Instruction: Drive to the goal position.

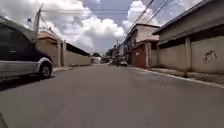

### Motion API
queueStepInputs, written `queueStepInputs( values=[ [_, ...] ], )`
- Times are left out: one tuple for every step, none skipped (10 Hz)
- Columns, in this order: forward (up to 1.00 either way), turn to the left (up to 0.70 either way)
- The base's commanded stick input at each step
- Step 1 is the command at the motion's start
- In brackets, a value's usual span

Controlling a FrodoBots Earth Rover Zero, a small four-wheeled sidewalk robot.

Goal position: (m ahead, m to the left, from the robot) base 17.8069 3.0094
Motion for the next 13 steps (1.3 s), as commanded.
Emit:
queueStepInputs(
  values=[
    [1.0, 0.0],
    [1.0, 0.0],
    [1.0, 0.0],
    [1.0, 0.0],
    [1.0, 0.0],
    [1.0, 0.0],
    [1.0, 0.0],
    [1.0, 0.0],
    [1.0, 0.0],
    [1.0, 0.0],
    [1.0, 0.0],
    [1.0, 0.0],
    [1.0, 0.0]
  ],
)
